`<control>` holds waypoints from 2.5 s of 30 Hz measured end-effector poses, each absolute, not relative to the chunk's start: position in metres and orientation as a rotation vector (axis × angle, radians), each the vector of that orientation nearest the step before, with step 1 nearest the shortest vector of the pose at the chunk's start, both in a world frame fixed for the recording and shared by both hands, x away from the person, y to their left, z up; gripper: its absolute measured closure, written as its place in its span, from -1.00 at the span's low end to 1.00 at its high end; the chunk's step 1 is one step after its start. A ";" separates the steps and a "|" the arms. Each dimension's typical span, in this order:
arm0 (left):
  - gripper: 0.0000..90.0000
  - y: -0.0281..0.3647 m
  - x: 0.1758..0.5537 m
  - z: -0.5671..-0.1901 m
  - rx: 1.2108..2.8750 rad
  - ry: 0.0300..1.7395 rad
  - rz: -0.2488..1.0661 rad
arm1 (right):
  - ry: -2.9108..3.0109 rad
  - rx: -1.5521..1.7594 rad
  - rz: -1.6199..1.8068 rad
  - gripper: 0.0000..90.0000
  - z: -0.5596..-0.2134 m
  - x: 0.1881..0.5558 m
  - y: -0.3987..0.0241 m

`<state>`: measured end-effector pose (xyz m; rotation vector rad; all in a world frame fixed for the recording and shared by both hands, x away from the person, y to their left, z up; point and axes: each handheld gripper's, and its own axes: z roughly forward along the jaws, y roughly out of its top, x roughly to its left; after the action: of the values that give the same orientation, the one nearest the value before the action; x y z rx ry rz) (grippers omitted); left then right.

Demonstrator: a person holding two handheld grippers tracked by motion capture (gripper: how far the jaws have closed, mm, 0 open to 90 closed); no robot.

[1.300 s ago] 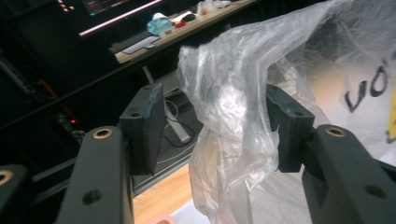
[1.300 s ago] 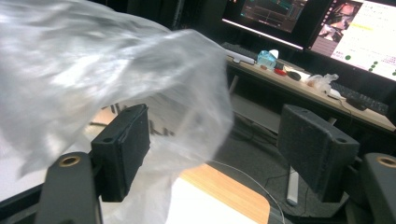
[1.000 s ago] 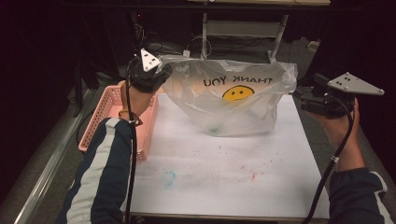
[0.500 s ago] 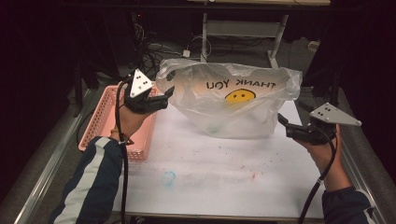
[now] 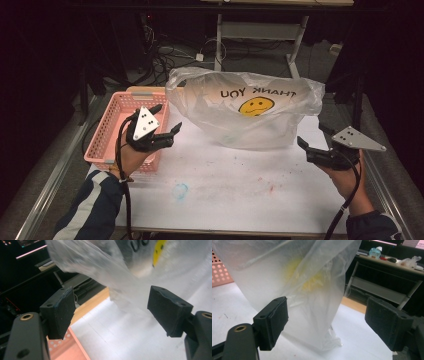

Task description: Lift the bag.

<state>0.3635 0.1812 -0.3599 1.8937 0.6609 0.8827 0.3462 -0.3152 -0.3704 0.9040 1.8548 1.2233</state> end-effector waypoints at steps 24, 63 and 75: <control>-0.51 0.201 0.321 -0.418 1.934 0.683 0.870 | 1.958 0.877 1.188 -0.60 -0.416 0.321 -0.309; -0.51 0.229 0.291 -0.447 2.000 0.757 0.865 | 1.999 0.864 1.150 -0.62 -0.436 0.300 -0.307; -0.51 0.228 0.295 -0.446 2.003 0.762 0.860 | 1.987 0.896 1.170 -0.63 -0.435 0.297 -0.315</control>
<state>0.2948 0.2277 -0.4463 2.0033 0.7617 0.8600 0.2973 -0.3155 -0.4354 0.8959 1.9866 1.1695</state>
